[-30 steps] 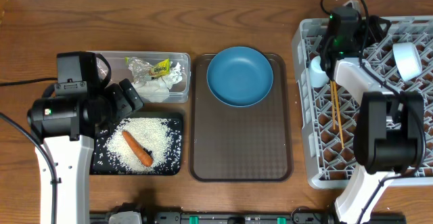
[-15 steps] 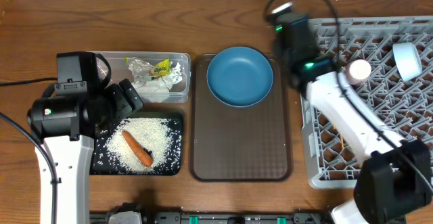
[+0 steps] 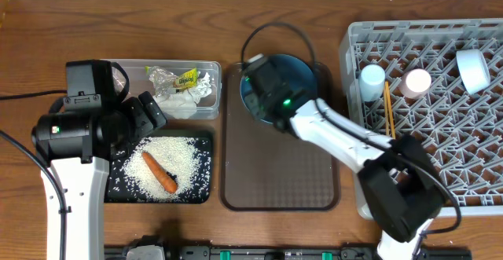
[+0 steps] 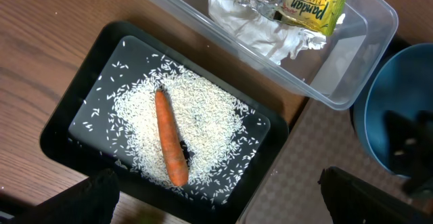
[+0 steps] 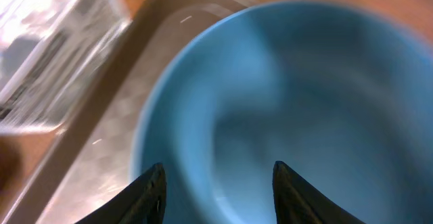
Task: Sort waste into correct bins and load items into the dishwasher rack
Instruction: 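Move the right gripper to the blue plate and grasp its edge, then lift the blue plate and set it into the rack's right side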
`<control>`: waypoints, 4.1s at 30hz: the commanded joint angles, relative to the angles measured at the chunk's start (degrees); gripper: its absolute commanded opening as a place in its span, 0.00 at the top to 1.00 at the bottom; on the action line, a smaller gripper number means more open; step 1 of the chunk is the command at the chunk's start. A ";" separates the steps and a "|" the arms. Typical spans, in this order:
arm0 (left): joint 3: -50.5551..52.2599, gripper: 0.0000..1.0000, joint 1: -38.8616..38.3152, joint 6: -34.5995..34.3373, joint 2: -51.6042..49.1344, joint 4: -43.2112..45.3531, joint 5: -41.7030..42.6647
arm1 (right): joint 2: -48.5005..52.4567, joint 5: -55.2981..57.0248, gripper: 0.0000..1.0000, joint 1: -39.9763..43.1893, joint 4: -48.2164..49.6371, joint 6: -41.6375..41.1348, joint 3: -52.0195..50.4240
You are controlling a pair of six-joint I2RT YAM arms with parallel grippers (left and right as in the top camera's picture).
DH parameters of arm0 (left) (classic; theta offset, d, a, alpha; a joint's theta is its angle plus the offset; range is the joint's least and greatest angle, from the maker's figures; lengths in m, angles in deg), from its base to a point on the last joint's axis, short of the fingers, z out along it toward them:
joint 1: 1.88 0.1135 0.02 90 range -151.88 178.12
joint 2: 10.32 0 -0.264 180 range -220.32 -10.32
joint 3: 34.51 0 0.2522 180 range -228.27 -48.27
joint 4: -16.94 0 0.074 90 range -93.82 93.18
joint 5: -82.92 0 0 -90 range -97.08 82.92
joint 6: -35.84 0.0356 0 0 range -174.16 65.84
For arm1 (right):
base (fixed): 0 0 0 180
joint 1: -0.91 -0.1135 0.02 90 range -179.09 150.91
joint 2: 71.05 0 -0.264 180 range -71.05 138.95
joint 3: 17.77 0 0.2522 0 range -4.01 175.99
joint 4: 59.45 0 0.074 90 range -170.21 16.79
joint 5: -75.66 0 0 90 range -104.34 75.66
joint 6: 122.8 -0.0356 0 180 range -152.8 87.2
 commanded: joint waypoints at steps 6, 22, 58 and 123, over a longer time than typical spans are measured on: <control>-0.61 0.02 0.24 -0.26 0.02 -0.22 -0.50 | 0.39 -0.39 0.51 -2.80 -0.96 -5.22 -0.15; -0.61 0.02 0.24 -0.26 0.02 -0.22 -0.50 | 5.18 -0.81 0.83 -3.43 -1.95 -6.75 -0.90; -0.61 0.02 0.24 -0.26 0.02 -0.22 -0.50 | -46.01 -55.56 0.99 47.89 -32.26 -0.90 -0.90; -0.61 0.02 0.24 -0.26 0.02 -0.22 -0.50 | -21.66 -55.15 0.24 107.65 -31.54 -2.34 -3.15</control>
